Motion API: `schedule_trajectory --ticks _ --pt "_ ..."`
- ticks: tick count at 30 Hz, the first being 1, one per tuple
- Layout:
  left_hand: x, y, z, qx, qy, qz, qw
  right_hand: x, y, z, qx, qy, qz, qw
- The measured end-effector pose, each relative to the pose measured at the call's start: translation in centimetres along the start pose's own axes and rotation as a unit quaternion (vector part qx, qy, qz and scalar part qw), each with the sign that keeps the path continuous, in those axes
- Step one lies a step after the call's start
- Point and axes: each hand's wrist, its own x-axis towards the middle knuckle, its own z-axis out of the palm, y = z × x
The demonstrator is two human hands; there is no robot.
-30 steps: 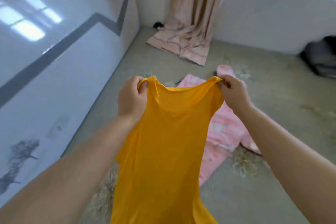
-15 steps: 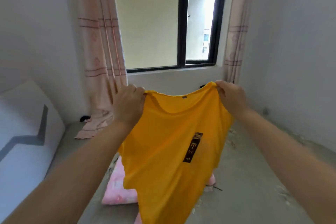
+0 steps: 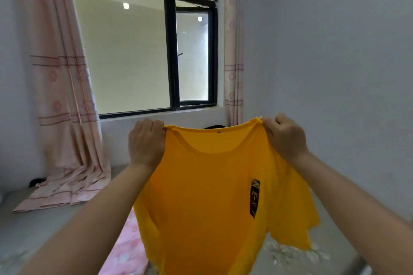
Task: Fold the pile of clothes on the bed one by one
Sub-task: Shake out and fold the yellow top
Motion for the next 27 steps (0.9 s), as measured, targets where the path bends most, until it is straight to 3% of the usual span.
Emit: schedule_trajectory --ticks 7,13,21,27 --pt "-1.5 8.5 4.9 0.001 -0.010 0.018 1.000 -4.1 10.4 -3.6 -0.006 -0.027 -0.076 0.997" --pt "-3.6 11.7 13.1 -0.024 -0.064 0.030 0.997 -7.0 18.1 -0.1 -0.024 -0.100 -0.083 0.991" --pt "-5.8 10.8 30.7 0.033 -0.133 0.095 0.986 -10.3 28.3 15.1 -0.068 -0.270 -0.079 0.957" --pt "-9.3 7.8 46.6 0.008 -0.239 0.034 0.970 -13.0 34.7 31.3 -0.047 -0.371 -0.055 0.926"
